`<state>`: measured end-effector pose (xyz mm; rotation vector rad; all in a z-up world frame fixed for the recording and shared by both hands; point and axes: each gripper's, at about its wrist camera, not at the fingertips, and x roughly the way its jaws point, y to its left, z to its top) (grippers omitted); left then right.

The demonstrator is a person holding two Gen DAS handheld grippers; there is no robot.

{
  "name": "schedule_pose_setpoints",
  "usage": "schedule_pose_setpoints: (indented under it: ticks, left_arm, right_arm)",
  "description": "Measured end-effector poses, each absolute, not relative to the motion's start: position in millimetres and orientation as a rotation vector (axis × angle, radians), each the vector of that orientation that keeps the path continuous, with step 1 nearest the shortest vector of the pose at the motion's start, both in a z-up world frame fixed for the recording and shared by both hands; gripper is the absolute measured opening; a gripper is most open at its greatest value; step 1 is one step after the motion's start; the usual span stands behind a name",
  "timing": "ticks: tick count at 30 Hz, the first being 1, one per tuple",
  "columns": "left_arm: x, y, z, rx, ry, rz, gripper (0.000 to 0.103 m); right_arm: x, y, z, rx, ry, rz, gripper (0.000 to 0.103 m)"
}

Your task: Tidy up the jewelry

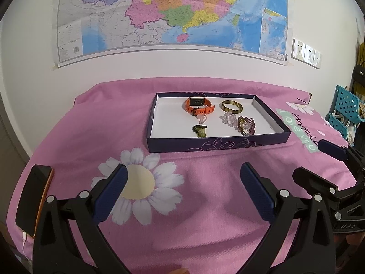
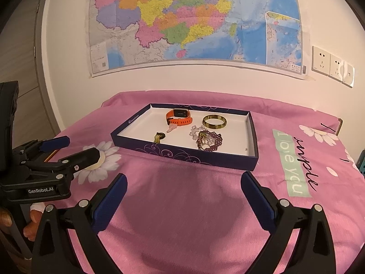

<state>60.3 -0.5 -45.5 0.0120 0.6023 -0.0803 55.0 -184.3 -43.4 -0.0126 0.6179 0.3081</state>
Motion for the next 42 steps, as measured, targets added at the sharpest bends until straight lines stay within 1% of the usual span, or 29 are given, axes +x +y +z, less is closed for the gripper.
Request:
schedule_pose_setpoints:
  ticks: [42]
  left_arm:
    - [51.0, 1.8, -44.7, 0.01, 0.596, -0.083, 0.097]
  right_arm:
    - [45.4, -181.4, -44.5, -0.012, 0.619, 0.293, 0.096]
